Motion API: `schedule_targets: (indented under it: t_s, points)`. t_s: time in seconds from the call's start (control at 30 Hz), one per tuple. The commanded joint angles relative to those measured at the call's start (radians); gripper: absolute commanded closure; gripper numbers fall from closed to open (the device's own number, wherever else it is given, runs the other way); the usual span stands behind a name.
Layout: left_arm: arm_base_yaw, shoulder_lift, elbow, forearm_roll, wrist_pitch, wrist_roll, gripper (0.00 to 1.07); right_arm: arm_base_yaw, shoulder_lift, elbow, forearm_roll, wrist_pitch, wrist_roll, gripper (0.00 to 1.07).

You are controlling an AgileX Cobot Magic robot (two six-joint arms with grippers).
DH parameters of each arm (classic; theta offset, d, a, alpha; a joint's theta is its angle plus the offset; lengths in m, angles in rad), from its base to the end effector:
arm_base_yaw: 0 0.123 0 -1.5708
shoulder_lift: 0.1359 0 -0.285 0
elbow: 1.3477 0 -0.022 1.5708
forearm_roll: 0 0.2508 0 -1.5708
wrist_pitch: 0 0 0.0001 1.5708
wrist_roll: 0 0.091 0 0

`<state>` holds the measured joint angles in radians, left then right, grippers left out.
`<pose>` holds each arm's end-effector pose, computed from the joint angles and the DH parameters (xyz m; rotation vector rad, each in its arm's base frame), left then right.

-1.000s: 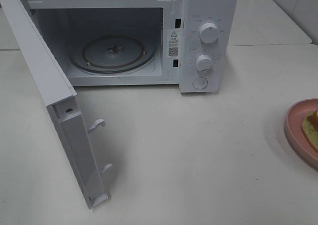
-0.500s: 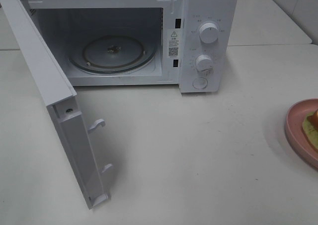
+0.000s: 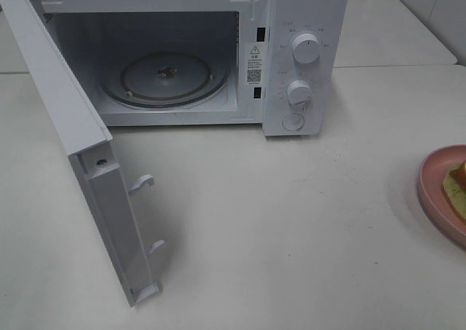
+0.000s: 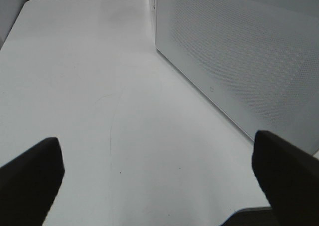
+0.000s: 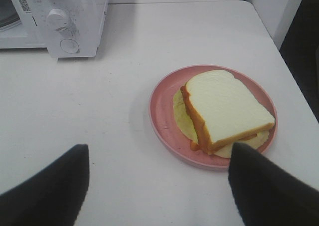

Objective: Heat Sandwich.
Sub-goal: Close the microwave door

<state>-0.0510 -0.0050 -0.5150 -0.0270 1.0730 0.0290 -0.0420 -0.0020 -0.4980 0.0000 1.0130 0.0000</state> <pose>-0.0080 -0.0018 0.2804 0.0832 2.0349 -0.0461 -0.0030 0.0001 0.2806 0.0419 1.9963 -0.0270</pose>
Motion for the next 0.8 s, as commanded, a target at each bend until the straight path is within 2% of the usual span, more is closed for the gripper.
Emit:
schedule_targets:
  t_s: [0.03,0.47,0.6,0.73,0.8]
  points:
    - [0.004,-0.007,0.001,-0.009,-0.004,-0.007,0.1,-0.004,-0.03,0.003,0.01,-0.016,-0.01,0.32]
    - [0.004,-0.006,-0.001,0.0,-0.008,-0.023,0.1,-0.004,-0.03,0.003,0.01,-0.016,-0.01,0.32]
    - [0.004,0.023,-0.04,0.0,-0.023,-0.029,0.1,-0.004,-0.03,0.003,0.01,-0.016,-0.01,0.32]
    - [0.004,0.087,-0.053,0.018,-0.041,-0.029,0.15,-0.004,-0.03,0.003,0.01,-0.016,-0.01,0.32]
    - [0.004,0.147,-0.053,0.017,-0.092,-0.029,0.22,-0.004,-0.03,0.003,0.01,-0.016,-0.01,0.32]
